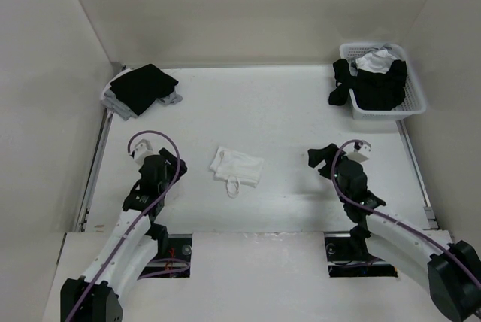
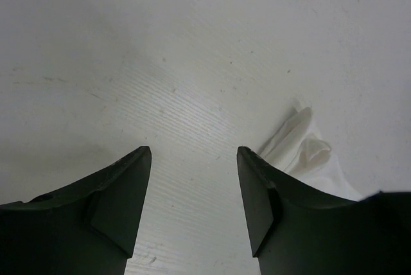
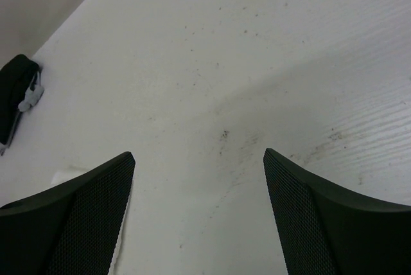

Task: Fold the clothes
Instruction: Fold the tank top

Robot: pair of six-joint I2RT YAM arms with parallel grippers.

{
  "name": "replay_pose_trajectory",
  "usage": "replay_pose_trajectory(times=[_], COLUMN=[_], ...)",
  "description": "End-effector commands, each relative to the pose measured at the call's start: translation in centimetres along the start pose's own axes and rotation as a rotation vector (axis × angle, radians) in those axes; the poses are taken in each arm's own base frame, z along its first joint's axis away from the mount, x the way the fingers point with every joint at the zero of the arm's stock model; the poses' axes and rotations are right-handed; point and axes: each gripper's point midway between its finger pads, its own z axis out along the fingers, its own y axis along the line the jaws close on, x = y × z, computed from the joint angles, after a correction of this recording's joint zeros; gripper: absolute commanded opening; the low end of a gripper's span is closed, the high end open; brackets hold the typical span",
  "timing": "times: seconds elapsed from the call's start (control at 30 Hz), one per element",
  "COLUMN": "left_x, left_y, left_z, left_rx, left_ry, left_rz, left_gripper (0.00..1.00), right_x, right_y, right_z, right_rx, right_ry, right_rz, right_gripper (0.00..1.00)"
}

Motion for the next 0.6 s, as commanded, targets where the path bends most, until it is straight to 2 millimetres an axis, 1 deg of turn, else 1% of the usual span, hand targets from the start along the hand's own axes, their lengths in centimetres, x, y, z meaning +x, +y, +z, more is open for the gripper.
replay_pose_trajectory(times=[0.0, 0.2, 0.57], left_x=[0.01, -0.24, 0.28], left_y=[-0.59, 0.27, -0.15], left_z=[0.29, 0.56, 1.06], left_rx=[0.033, 0.006, 0.025], left_ry=[-0.001, -0.011, 0.010], left_rz=[-0.021, -0.038, -0.032], left_gripper=[0.55, 0.55, 0.54], right_x=[-1.10, -0.63, -0.46], right_y=[1.78, 2.01, 2.03], right_z=[0.36, 0.66, 0.74], right_rx=[-0.070, -0.068, -0.067], right_ry=[-0.032, -0.007, -0.001], right_rz=[0.035, 0.025, 0.024], right_gripper=[0.86, 0.86, 0.86])
